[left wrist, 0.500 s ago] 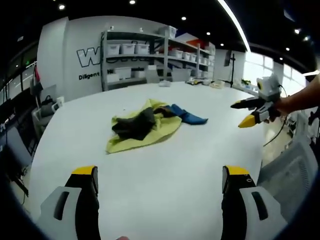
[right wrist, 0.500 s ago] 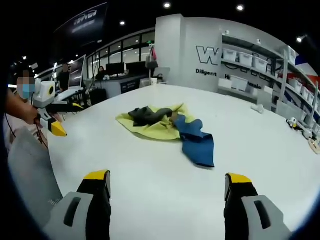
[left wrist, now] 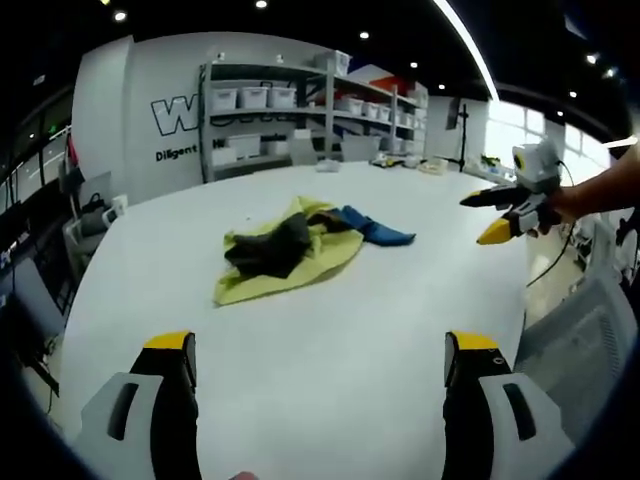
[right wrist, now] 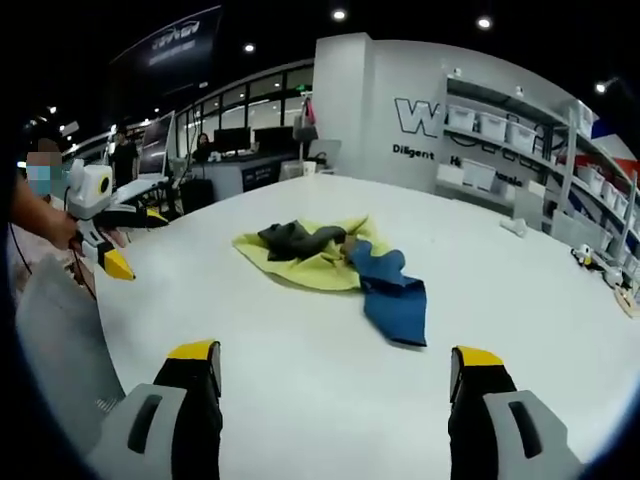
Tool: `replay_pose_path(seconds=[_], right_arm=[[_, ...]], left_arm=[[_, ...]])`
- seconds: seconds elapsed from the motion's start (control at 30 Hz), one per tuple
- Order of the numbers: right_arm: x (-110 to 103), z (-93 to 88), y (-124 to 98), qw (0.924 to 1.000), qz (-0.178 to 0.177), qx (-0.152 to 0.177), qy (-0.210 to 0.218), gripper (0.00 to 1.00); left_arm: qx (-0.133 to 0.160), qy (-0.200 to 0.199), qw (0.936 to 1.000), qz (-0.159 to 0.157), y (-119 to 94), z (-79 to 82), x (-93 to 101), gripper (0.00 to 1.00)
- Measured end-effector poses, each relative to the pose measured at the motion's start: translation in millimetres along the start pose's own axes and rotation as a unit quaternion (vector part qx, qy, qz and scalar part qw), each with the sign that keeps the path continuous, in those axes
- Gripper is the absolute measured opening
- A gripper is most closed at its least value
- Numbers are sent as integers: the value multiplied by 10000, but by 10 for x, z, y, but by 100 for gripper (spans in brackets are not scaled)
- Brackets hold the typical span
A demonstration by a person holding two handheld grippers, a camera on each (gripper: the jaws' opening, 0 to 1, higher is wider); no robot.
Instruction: Fold the garment on the visible template until the final outline fits inside the template.
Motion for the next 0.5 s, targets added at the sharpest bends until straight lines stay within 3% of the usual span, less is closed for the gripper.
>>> replay_pose_path(seconds=[0.5], right_arm=[[-85,124,47,9996,202,127,-142,93]], left_arm=[[-15,34,10000,69,-15,21,-26,99]])
Point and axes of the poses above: the point that each gripper's makers call its tool centre point, and the gripper's own axes: y roughly forward along the fingers, x roughly to its right, z roughly out of its top, the point moved 2 cm from there along -y, roughly backward along the fingers, and after that the axes turned 6 degrees about -z, right-handed, at the moved point
